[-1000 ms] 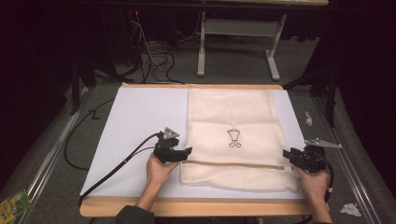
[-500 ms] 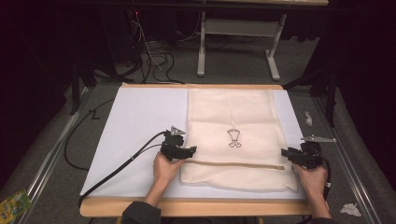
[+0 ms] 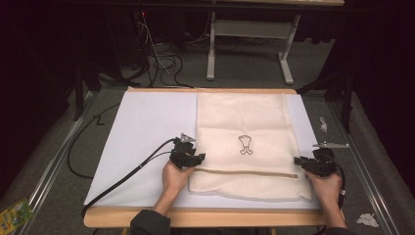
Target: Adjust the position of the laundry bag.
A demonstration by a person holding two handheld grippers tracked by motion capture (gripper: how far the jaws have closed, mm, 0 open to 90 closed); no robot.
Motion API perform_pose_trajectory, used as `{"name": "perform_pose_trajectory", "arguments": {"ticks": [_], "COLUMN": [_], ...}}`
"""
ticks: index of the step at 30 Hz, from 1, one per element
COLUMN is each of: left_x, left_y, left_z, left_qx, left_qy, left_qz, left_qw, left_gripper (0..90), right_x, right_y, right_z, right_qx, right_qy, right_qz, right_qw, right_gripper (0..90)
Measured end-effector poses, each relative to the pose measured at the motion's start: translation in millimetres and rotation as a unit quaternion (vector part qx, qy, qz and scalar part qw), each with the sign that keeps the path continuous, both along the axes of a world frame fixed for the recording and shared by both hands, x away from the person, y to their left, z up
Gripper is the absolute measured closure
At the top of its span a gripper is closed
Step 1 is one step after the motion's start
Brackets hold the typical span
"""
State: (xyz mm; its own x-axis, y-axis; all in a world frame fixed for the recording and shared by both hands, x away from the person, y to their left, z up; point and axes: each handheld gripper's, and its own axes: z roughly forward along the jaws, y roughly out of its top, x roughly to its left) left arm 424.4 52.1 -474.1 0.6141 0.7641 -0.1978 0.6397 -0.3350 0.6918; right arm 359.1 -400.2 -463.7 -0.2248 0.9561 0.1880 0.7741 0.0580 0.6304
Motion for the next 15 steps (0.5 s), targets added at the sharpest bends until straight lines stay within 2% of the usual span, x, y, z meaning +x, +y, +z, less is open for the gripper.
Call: {"name": "perform_pose_trajectory", "arguments": {"ticks": [5,6,11,15], "left_x": [-0.2,0.5,0.7,0.7], "left_y": [0.3,1.1,3.7,6.3], "left_z": [0.4,1.7,6.7,11.5], "left_qx": [-0.001,-0.009,-0.019,-0.023], "left_qy": [-0.004,-0.003,-0.007,-0.018], "left_qz": [-0.003,-0.006,-0.01,-0.01], "left_qw": [1.0,0.9999,0.9998,0.9995], "left_gripper": [77.9,80.0,83.4,83.7], "right_x": [-0.6,-0.7,-2.7,-3.1], "right_y": [0.6,1.1,1.2,1.5], "right_z": [0.6,0.6,2.7,3.0], "right_qx": [-0.002,-0.004,-0.002,0.0], "right_qy": [-0.005,-0.007,-0.016,-0.019], "right_qz": [0.008,0.01,0.013,0.016], "right_qw": [1.0,0.9999,0.9998,0.9997], "right_gripper": [84.5,85.0,86.1,86.5]}}
